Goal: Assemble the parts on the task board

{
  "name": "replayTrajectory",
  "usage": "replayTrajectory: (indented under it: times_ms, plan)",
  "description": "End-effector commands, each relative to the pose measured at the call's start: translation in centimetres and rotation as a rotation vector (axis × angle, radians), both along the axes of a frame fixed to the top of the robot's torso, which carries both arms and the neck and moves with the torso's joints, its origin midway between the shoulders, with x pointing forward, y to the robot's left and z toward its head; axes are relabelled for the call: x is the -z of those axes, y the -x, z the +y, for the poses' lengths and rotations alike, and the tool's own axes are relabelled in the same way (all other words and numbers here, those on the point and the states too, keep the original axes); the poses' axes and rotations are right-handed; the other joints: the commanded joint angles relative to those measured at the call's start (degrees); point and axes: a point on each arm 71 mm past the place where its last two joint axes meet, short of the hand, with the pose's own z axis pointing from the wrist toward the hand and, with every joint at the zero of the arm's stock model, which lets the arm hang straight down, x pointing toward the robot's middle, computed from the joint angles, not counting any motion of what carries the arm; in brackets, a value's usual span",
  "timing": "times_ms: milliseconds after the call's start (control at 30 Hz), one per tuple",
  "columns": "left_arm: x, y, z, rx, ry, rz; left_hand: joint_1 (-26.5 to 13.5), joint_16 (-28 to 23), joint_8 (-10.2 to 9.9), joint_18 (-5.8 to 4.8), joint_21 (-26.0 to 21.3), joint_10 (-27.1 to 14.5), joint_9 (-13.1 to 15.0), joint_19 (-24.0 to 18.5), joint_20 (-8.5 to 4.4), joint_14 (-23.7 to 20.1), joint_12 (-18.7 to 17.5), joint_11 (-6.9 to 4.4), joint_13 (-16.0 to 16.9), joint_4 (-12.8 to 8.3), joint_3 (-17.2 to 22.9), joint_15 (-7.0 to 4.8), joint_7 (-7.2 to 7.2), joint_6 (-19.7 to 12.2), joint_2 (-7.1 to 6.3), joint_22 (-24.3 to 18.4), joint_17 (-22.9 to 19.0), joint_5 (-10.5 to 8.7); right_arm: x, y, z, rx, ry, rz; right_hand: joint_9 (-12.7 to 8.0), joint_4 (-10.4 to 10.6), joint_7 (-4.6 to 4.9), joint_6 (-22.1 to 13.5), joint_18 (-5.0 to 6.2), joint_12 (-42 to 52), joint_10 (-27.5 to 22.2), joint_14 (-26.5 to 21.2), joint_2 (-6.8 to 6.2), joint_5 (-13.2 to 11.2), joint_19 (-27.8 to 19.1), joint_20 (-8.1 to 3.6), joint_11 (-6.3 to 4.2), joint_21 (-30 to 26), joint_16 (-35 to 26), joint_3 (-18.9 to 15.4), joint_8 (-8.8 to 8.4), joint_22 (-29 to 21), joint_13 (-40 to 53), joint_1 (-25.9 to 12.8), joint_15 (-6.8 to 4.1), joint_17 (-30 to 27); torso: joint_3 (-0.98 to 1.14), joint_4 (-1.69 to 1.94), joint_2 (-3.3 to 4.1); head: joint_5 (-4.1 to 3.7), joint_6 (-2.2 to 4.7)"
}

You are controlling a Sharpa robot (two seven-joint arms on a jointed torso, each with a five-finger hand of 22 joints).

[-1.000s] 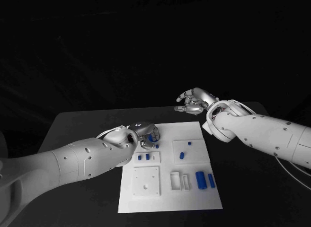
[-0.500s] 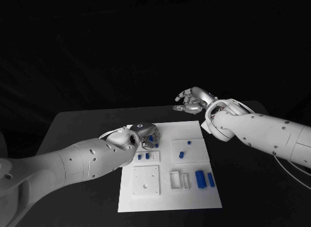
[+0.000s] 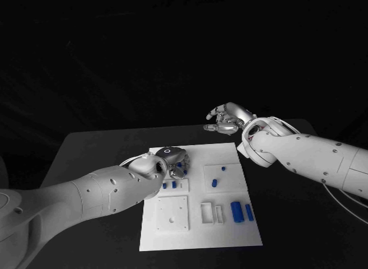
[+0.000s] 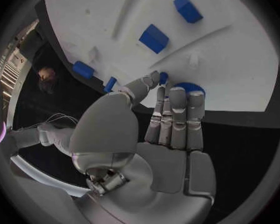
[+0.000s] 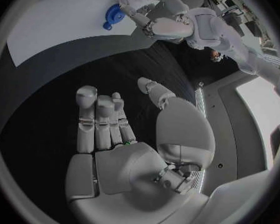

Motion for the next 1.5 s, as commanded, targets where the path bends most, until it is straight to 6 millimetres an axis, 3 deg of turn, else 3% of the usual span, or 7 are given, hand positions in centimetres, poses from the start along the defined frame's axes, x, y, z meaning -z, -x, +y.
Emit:
replayTrajectory:
  times_ms: [33,567,867,1100,1500]
  plan:
    - [0.2,0.0,0.0,0.007,0.006,0.024,-0.18,0.44,0.35,5.51,0.24,0.53,-0.16,0.26,-0.21,0.55,-0.31,0.02,-0.04,0.27,-0.18,-0.05,0.03,0.48,0.74,0.11,0.17,0.3,0.0,0.1,0.2,-0.016,0.004,0.003,-0.08,0.32,0.9,-0.43,5.77,0.3,-0.47,0.08,0.51,0.39,0.01,-0.56,0.05,-0.25,-0.15,0.11,0.34,0.89,-0.09,0.15,-0.11,-0.08,0.03,-0.06,0.0,0.0,-0.03]
    - [0.9,-0.1,0.0,-0.004,0.002,0.057,-0.66,1.76,0.93,5.48,0.6,2.16,-0.74,0.3,-0.49,0.62,-0.41,-0.33,0.05,0.3,-0.56,-0.38,-0.31,1.36,1.49,0.49,0.84,0.12,0.0,0.1,0.3,-0.018,0.004,0.003,-0.08,0.32,0.9,-0.42,5.77,0.34,-0.47,0.1,0.54,0.39,0.02,-0.56,0.04,-0.25,-0.14,0.1,0.36,0.9,-0.14,0.15,-0.11,-0.08,0.01,0.05,-0.01,-0.06,-0.33]
    - [1.1,-0.1,-0.1,-0.004,0.004,0.068,-1.78,2.19,0.7,5.42,0.62,2.68,-1.42,0.27,-0.6,0.45,-0.76,-0.36,0.02,0.99,-1.21,-0.41,-0.05,0.74,1.57,0.6,1.0,-2.09,0.0,0.0,0.4,-0.02,0.004,0.003,-0.08,0.32,0.89,-0.42,5.77,0.35,-0.47,0.1,0.57,0.39,0.03,-0.56,0.04,-0.26,-0.14,0.1,0.37,0.91,-0.16,0.15,-0.11,-0.08,-0.01,0.02,0.01,-0.02,-0.44]
    - [1.3,-0.1,-0.2,-0.004,-0.001,0.074,-1.91,2.43,1.13,5.45,0.65,3.62,-1.52,0.39,-0.75,0.61,-0.54,-0.65,0.19,1.27,-1.36,-0.69,-0.29,1.35,1.89,0.63,1.05,-2.28,0.0,0.0,0.5,-0.02,0.003,0.003,-0.08,0.32,0.89,-0.41,5.77,0.37,-0.48,0.1,0.58,0.4,0.03,-0.56,0.04,-0.26,-0.14,0.1,0.37,0.91,-0.18,0.15,-0.11,-0.08,0.01,0.03,0.04,0.05,-0.53]
    - [1.5,-0.3,0.1,-0.021,-0.003,0.067,-1.39,3.25,2.72,5.33,0.81,6.46,-1.59,0.75,-1.36,1.42,0.19,-1.68,0.7,1.25,-1.23,-1.68,-1.4,3.97,3.83,0.75,1.26,-2.21,0.0,0.0,0.5,-0.021,0.004,0.003,-0.08,0.34,0.89,-0.4,5.77,0.41,-0.48,0.11,0.69,0.44,0.04,-0.56,0.04,-0.27,-0.13,0.12,0.39,0.92,-0.23,0.16,-0.12,-0.08,0.03,0.02,-0.05,0.01,-0.73]
